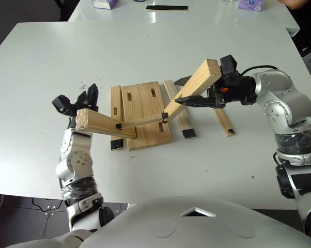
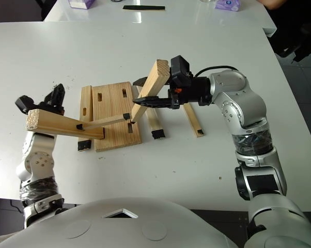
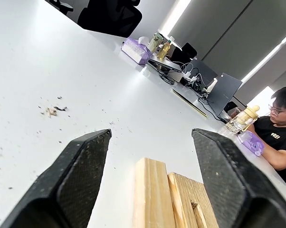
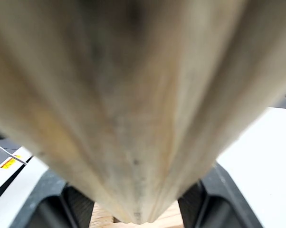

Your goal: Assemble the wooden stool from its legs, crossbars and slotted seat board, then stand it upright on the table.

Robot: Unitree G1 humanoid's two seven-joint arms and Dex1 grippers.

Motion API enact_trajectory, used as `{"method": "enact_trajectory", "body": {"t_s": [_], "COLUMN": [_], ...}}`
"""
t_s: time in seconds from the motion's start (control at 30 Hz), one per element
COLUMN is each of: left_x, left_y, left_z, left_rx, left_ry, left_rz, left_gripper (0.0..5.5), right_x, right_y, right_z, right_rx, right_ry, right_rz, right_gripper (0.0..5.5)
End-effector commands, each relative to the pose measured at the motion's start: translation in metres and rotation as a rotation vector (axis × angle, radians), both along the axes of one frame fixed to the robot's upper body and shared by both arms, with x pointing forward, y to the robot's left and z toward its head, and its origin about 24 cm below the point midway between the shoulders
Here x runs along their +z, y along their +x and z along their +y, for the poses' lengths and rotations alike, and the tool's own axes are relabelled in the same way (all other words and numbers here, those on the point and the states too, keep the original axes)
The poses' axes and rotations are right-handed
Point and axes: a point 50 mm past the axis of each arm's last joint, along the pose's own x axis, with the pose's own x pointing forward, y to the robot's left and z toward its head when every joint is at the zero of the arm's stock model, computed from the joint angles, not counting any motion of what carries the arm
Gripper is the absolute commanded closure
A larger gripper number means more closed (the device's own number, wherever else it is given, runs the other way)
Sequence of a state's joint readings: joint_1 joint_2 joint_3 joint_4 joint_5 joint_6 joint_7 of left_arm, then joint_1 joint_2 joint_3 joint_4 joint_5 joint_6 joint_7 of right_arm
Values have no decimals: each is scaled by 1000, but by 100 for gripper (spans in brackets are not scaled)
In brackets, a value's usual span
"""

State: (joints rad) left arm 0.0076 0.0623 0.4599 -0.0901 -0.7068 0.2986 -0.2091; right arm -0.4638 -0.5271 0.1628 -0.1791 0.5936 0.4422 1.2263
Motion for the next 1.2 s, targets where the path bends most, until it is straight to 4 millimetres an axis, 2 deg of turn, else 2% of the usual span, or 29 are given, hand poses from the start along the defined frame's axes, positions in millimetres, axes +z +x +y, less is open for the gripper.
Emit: {"method": "enact_trajectory", "body": {"t_s": [0.03, 0.3, 0.7, 0.97, 1.13, 1.2], "left_x": [5, 2, -4, -8, -8, -3], "left_y": [2, 1, -1, -7, -10, -10], "left_z": [1, 4, -9, -18, -24, -21], "left_rx": [20, 14, 1, -5, -7, 24], "left_ry": [18, 31, 19, 11, 22, 26], "left_rz": [-15, -3, -6, -2, 4, -2], "left_gripper": [234, 234, 234, 234, 234, 234], "right_x": [-6, -24, -21, -39, -35, -34], "right_y": [-5, -2, 25, 10, 11, 8], "right_z": [5, 7, 3, 6, 6, 7], "right_rx": [55, 54, 56, 83, -25, -36], "right_ry": [-11, -51, -139, -248, -227, -222], "right_rz": [23, 60, 20, 2, -42, -58], "right_gripper": [347, 347, 347, 347, 347, 347]}}
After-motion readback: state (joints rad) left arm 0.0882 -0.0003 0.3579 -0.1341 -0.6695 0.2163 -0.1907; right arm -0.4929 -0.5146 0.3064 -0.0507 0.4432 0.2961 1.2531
